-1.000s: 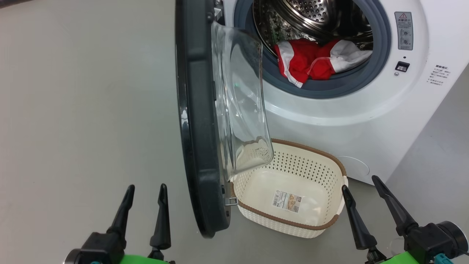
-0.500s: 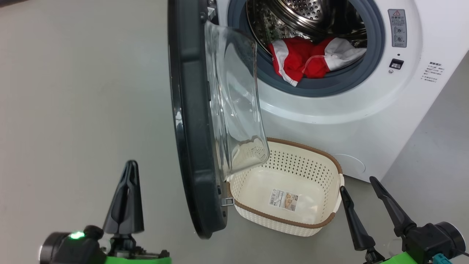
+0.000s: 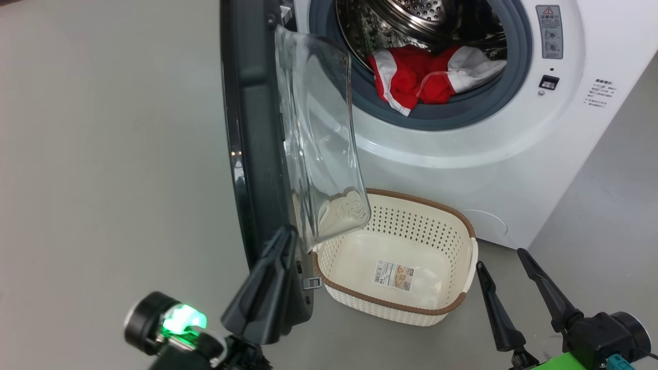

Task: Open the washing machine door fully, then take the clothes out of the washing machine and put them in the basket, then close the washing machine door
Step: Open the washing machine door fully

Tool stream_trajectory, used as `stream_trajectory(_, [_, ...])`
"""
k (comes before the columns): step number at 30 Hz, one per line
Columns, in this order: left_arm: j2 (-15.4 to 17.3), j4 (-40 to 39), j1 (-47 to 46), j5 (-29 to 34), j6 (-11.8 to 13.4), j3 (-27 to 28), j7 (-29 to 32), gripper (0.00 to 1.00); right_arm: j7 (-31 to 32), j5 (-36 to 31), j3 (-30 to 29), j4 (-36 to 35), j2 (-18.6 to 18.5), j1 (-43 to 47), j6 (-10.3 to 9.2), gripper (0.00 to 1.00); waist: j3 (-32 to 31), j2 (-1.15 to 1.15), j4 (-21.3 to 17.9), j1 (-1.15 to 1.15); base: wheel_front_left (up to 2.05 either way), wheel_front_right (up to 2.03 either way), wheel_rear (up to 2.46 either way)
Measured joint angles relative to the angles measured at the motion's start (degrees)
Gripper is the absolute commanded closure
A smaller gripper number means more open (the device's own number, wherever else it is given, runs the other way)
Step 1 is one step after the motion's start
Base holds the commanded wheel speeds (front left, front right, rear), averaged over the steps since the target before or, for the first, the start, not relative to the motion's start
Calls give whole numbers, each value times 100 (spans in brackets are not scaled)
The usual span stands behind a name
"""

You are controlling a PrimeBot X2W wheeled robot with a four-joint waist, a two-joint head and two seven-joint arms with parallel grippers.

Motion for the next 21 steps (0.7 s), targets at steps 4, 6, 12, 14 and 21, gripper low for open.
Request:
stream_trajectory(4, [-3,347,-1,-7,-145,-214,177,100,0,1,2,2,0,-11,0,0,32,0,-56,0,0,0,0])
stream_trajectory(6, [-12,542,-1,-65,-153,-244,287,100,0,1,5,1,0,-12,0,0,56,0,-84,0,0,0,0])
stream_trajectory(12, [-62,1081,-142,-214,-152,-272,438,100,0,21,5,2,0,-24,0,0,149,0,-149,0,0,0,0])
stream_trajectory(14, [-81,1256,-206,-249,-140,-265,467,100,0,21,8,2,-1,-37,0,0,173,0,-174,0,0,0,0])
stream_trajectory(21, [-153,1647,-211,-318,-1,-220,651,100,-1,21,7,5,0,-39,0,0,243,0,-244,0,0,0,0])
